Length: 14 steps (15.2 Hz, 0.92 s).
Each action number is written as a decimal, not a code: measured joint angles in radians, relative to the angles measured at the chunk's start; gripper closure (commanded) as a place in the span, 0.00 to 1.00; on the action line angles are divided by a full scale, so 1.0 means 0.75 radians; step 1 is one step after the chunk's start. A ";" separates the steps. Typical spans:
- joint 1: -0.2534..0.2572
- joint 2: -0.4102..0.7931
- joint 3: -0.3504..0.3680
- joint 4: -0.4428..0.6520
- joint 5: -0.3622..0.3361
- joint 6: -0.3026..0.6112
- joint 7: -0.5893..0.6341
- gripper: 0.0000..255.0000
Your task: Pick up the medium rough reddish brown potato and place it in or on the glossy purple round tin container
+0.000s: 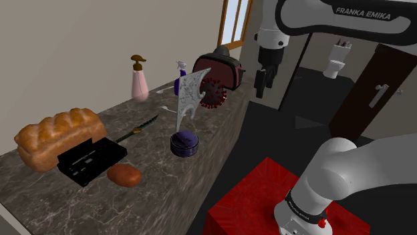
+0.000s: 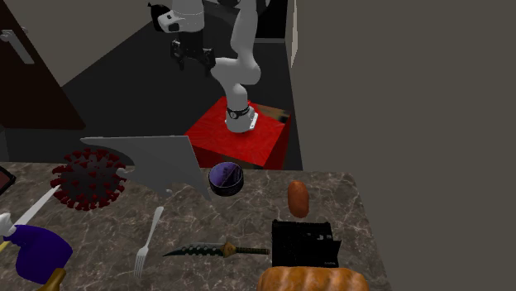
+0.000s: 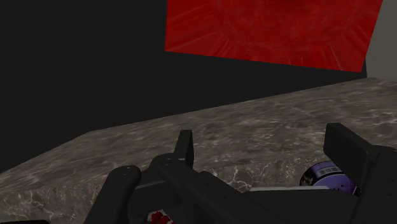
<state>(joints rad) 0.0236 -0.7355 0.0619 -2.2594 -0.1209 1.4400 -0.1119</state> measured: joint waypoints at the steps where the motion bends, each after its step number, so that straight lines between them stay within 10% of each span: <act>1: 0.000 0.000 0.000 0.000 0.000 0.000 0.000 0.00; 14: 0.113 0.189 0.241 -0.125 0.181 0.378 0.251 0.00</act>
<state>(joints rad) 0.1086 -0.5939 0.2426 -2.3530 0.0149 1.7236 0.0763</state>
